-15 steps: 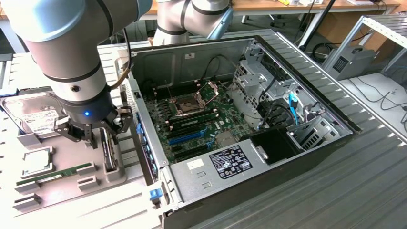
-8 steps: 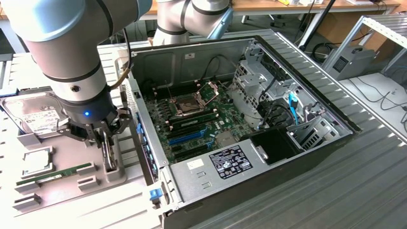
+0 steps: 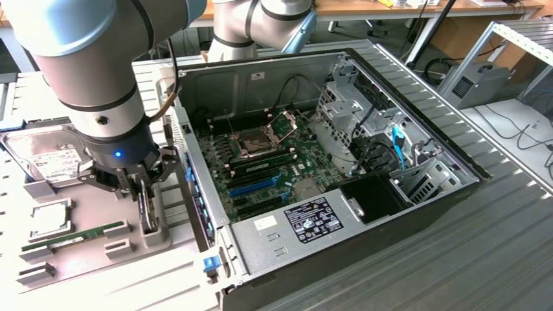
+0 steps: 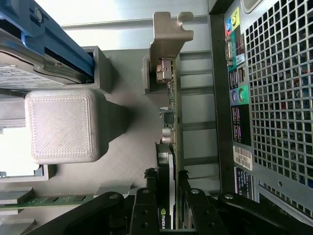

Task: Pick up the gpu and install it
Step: 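Pick up the gpu and move the gpu toward the slot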

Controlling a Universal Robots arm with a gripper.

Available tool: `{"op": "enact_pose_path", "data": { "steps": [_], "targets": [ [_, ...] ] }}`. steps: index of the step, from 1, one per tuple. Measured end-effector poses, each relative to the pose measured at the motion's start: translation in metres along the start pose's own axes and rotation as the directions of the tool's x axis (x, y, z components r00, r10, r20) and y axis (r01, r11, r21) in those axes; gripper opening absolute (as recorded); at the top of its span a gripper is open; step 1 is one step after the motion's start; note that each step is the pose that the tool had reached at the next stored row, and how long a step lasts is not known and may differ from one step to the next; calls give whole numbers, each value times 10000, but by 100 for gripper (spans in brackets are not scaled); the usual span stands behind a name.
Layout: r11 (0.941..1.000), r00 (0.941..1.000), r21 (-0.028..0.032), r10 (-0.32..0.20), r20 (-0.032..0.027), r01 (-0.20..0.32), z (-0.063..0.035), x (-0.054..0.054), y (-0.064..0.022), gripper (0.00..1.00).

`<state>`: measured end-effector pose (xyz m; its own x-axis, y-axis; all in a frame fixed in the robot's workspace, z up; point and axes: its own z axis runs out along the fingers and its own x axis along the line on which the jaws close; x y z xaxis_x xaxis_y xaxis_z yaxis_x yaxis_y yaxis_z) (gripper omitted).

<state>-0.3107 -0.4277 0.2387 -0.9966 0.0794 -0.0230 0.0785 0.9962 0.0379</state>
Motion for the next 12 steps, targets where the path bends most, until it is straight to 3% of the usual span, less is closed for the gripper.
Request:
{"op": "enact_pose_path", "data": {
  "steps": [5,12],
  "targets": [
    [9993,9993,-9,-371,-13,371,0,-1,0,27],
    [9993,9993,-9,-384,-14,384,-4,-1,1,27]
  ]
}}
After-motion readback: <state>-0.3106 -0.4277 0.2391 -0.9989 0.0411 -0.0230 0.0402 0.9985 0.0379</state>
